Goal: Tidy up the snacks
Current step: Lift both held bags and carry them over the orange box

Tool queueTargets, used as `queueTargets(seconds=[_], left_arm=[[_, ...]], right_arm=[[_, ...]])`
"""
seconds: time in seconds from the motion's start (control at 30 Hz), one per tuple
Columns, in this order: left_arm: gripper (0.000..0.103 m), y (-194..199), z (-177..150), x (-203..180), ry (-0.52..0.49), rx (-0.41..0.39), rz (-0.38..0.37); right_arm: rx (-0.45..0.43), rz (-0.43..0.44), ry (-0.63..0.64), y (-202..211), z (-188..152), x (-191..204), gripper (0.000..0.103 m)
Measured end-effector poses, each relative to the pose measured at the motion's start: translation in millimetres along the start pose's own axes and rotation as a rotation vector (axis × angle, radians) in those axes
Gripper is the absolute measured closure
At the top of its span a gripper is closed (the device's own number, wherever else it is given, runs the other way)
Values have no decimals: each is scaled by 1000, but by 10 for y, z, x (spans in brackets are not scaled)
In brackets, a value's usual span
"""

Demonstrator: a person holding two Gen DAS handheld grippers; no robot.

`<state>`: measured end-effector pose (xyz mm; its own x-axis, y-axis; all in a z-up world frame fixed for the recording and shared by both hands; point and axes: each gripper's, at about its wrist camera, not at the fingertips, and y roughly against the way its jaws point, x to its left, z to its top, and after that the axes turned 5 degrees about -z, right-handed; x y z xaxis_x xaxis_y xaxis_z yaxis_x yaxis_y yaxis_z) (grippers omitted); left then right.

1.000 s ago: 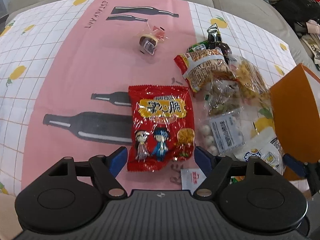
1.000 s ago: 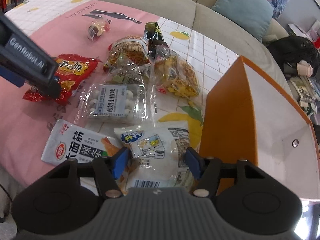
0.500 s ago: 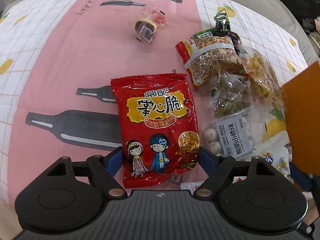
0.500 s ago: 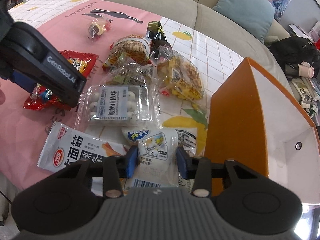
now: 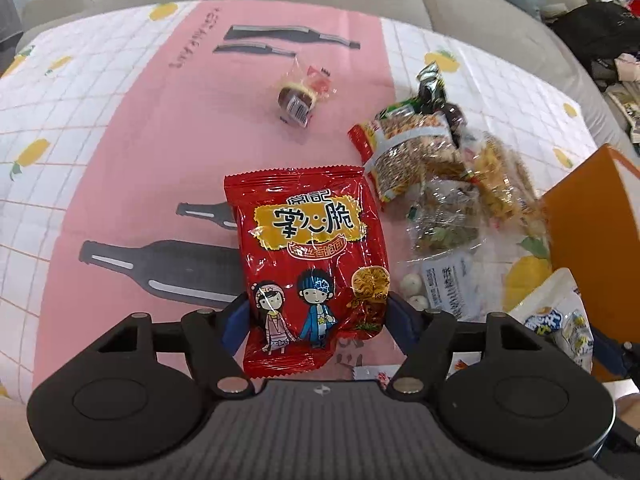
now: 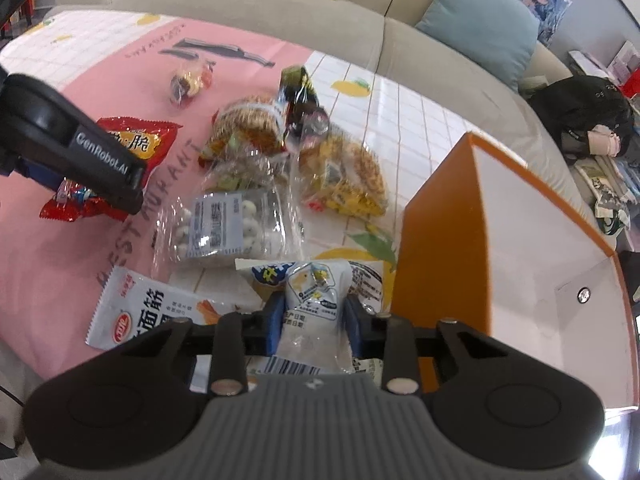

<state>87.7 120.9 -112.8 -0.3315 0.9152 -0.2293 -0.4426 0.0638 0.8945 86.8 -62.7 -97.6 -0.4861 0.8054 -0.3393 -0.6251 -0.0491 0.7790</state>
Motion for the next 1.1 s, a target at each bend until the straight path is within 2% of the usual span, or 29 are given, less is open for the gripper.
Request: queueTargets(seconds=[0.23,0.5,0.63,0.93,1.1], left_arm=[[24,350,-61,-40,-4,-61,-37],[24,815,-83,-248,-56,-130,-105],[24,1040,-70,-440,-109,-156,-153],[24,1330,-33,-1117,-280,-181,-264],[24,1315,71,-1484,-354,-121,-375]], right_arm=[[-51,30,-66,239,104,-159,74],[-92,202,-258,550,272,-611,75],[-133,250,-327,761,351,-898,75],[-202,270,-453,1168,333,-1644,75],[-172,247,-530,1162,207,-2078,75]])
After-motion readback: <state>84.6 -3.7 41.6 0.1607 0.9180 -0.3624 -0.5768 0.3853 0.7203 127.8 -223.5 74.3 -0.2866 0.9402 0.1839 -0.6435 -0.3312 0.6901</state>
